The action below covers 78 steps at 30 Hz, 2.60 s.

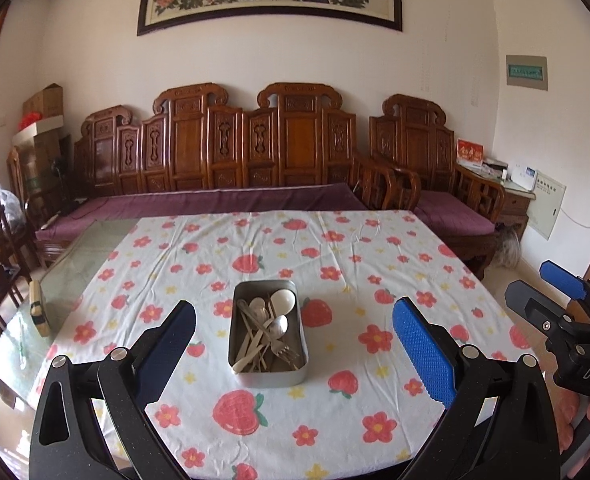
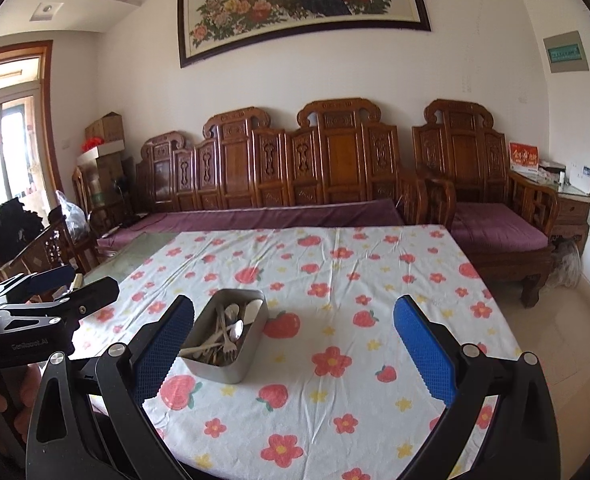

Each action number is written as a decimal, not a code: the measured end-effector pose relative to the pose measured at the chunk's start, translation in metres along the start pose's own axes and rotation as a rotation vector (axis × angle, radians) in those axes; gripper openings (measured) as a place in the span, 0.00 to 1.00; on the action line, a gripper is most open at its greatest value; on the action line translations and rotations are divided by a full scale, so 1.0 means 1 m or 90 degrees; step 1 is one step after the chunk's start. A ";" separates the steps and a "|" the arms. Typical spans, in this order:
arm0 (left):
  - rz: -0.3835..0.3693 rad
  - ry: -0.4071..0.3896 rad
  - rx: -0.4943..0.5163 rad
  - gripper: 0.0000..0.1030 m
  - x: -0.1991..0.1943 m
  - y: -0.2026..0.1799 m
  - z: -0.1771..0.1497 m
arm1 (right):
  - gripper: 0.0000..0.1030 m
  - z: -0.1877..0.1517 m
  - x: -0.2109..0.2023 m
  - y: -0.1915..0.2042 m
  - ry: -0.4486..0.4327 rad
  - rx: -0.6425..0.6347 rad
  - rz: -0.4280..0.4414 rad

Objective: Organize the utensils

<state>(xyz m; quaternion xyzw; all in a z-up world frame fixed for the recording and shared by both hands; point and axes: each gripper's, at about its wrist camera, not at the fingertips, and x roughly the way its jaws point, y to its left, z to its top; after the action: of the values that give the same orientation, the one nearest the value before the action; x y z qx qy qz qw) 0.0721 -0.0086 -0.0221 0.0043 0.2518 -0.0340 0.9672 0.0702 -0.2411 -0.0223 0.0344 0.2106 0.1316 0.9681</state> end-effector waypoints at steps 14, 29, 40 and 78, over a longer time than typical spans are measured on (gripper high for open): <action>0.008 -0.069 -0.003 0.93 -0.045 -0.002 0.014 | 0.98 0.020 -0.036 0.011 -0.048 -0.009 -0.015; 0.013 -0.068 -0.008 0.93 -0.046 -0.002 0.009 | 0.98 0.020 -0.036 0.011 -0.048 -0.009 -0.013; 0.016 -0.068 -0.006 0.93 -0.044 -0.002 0.009 | 0.98 0.019 -0.034 0.012 -0.046 -0.011 -0.011; 0.018 -0.070 -0.002 0.93 -0.045 -0.003 0.007 | 0.98 0.020 -0.035 0.013 -0.046 -0.010 -0.011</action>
<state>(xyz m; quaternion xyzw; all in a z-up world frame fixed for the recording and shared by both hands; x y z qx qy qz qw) 0.0366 -0.0090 0.0058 0.0048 0.1980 -0.0205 0.9800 0.0449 -0.2380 0.0116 0.0295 0.1744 0.1233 0.9765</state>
